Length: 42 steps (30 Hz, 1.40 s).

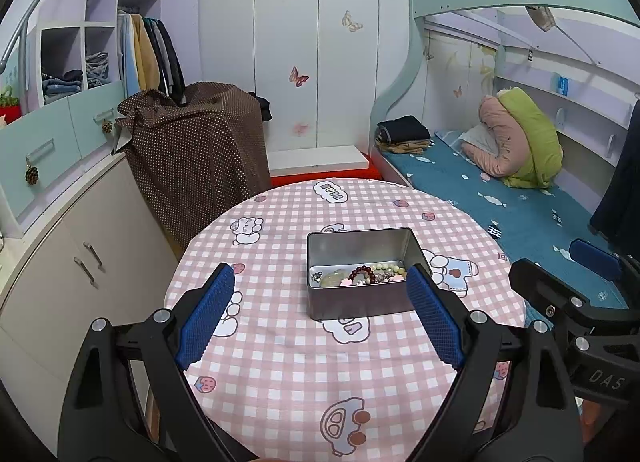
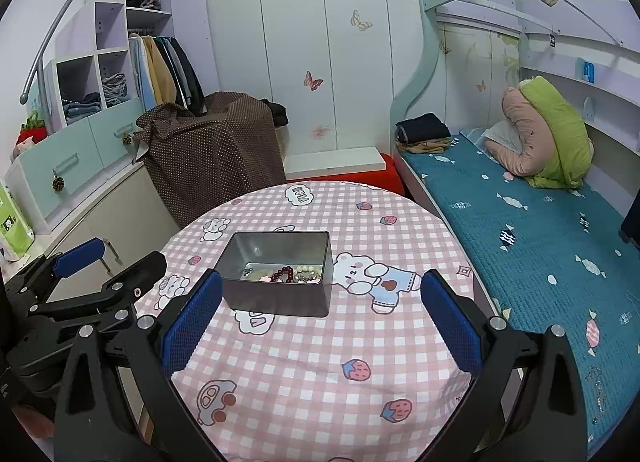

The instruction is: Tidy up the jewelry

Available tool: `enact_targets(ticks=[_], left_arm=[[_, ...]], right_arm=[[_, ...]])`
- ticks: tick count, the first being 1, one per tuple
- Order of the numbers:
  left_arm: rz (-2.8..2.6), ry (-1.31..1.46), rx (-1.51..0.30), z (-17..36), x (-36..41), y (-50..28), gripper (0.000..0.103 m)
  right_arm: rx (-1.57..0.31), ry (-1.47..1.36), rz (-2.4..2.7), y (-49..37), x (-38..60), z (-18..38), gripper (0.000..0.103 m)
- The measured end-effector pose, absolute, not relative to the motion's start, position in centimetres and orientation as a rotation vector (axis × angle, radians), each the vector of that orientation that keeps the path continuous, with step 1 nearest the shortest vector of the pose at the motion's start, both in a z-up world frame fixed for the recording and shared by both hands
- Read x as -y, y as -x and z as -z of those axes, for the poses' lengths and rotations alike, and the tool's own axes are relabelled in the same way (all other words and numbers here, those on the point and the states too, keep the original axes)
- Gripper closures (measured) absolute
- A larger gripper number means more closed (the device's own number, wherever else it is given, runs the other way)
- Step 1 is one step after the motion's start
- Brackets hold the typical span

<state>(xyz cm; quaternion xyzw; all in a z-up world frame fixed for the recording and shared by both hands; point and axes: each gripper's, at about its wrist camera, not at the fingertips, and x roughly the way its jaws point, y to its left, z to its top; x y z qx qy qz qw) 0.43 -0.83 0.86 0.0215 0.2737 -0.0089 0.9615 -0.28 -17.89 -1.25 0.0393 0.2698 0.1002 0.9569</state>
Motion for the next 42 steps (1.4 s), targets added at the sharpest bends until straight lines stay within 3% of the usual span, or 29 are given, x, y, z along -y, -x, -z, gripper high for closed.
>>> enact_targets(ticks=[42], left_arm=[[0.019, -0.040, -0.500, -2.1, 1.4, 0.2, 0.015]], right_arm=[[-0.504, -0.071, -0.194, 1.0, 18.6, 0.4, 0.007]])
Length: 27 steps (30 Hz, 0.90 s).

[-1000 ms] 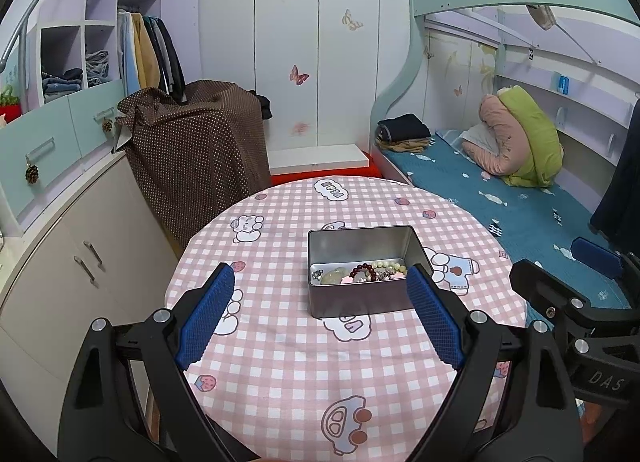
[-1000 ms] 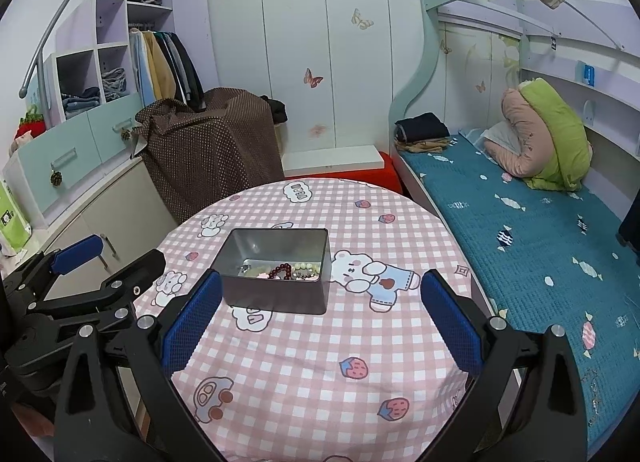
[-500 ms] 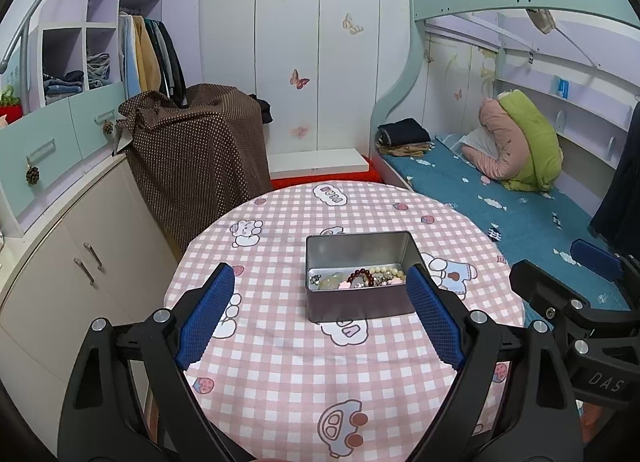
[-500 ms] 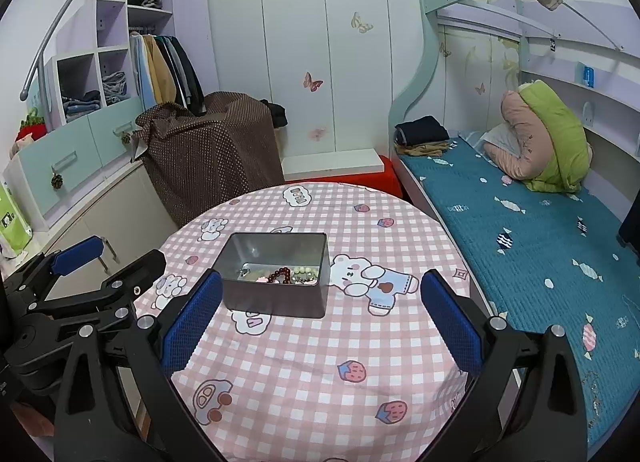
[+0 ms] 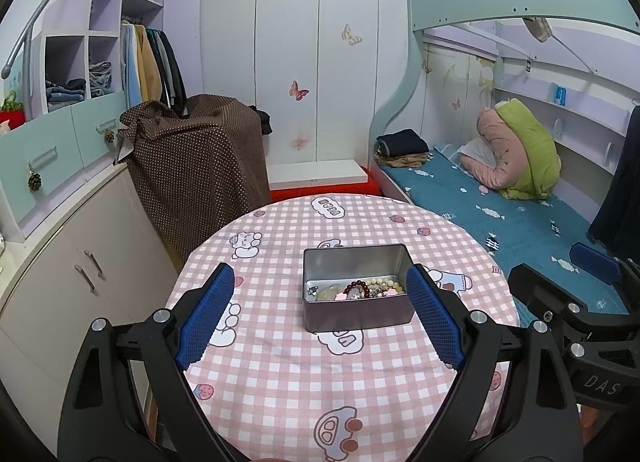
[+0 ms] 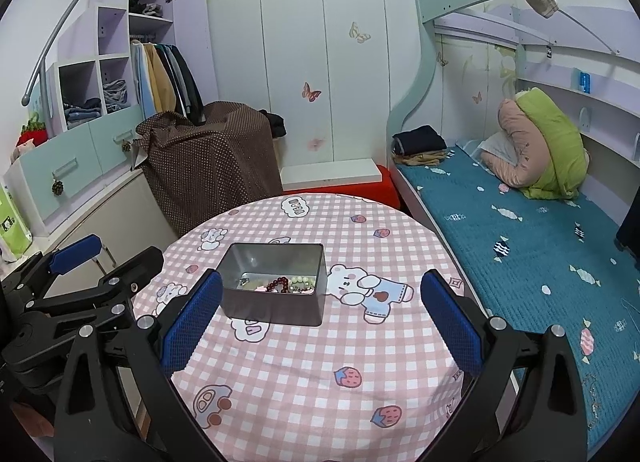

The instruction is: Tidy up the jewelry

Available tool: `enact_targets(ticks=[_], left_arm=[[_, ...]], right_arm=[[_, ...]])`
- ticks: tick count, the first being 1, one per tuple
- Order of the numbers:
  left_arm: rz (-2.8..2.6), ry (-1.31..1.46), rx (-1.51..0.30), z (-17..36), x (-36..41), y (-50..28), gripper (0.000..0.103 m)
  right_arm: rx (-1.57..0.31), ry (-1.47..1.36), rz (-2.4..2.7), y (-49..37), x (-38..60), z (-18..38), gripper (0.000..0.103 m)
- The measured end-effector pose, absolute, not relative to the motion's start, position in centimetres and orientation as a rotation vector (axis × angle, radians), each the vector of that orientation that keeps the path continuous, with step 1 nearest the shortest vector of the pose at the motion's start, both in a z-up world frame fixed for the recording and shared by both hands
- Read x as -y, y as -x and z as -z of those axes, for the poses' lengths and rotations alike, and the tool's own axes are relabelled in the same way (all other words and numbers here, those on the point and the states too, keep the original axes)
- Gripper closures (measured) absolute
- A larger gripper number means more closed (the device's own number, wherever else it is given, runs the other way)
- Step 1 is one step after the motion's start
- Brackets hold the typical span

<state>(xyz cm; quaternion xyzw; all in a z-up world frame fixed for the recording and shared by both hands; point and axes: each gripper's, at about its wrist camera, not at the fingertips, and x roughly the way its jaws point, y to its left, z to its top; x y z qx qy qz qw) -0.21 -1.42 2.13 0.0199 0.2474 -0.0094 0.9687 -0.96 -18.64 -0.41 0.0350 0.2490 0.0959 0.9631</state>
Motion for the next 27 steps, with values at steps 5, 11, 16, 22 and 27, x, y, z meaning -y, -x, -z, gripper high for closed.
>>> enact_targets(ticks=[5, 11, 16, 22, 27], left_arm=[[0.017, -0.041, -0.501, -2.22, 1.49, 0.15, 0.015], [0.012, -0.042, -0.495, -2.28, 1.49, 0.19, 0.015], [0.009, -0.042, -0.492, -2.29, 1.39, 0.14, 0.015], [0.007, -0.048, -0.498, -2.21, 1.46, 0.13, 0.015], [0.006, -0.043, -0.500, -2.04, 1.37, 0.24, 0.016]], right_arm=[[-0.503, -0.070, -0.194, 0.97, 18.69, 0.30, 0.007], [-0.503, -0.076, -0.197, 0.93, 18.69, 0.21, 0.007], [-0.502, -0.075, -0.198, 0.88, 18.69, 0.18, 0.007], [-0.507, -0.076, -0.196, 0.80, 18.68, 0.13, 0.007], [-0.507, -0.079, -0.197, 0.73, 18.62, -0.03, 0.007]])
